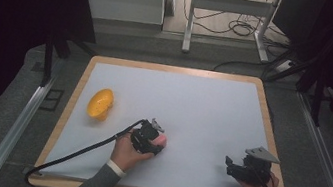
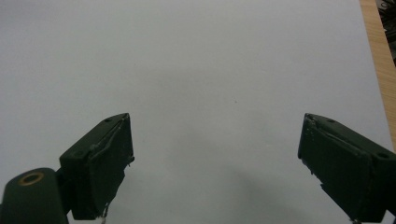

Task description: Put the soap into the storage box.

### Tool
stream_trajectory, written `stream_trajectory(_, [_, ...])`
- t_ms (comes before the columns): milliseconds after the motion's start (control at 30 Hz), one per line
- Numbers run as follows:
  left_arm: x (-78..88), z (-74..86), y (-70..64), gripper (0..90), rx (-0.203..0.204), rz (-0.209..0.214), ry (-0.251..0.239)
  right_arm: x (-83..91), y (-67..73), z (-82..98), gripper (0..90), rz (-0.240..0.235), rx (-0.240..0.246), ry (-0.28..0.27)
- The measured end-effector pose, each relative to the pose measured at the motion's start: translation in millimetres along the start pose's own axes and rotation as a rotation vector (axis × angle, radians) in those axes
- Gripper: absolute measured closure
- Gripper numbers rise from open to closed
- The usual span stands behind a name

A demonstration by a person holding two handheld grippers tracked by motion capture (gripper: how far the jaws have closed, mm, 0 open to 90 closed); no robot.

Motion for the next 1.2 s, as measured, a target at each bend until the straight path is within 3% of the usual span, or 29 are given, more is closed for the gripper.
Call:
stream_trajectory(533, [15.6, -1.3, 2.5, 59.9, -0.014, 0.013, -0.031, -0.1, 0.6, 0.0, 9.9, 0.003, 0.004, 0.000])
stream_trajectory(833, [28.1, 4.1, 18.5, 60.0, 0.028, 0.010, -0.062, -0.1, -0.2, 0.1, 9.9, 0.002, -0.002, -0.001])
stream_trajectory(1200, [41.5, 8.1, 29.7, 60.0, 0.047, 0.000, -0.082, -0.8, 0.3, 0.7, 9.9, 0.006, 0.005, 0.004])
Point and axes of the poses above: each handheld gripper's, and its own axes: x roughly backward along the jaws, z roughly out of its underside, y roughly to its left, the point moved 5 cm from there along -x, roughly forward along the jaws, and after that the axes turned 1 degree about x, right-handed, at the moved point
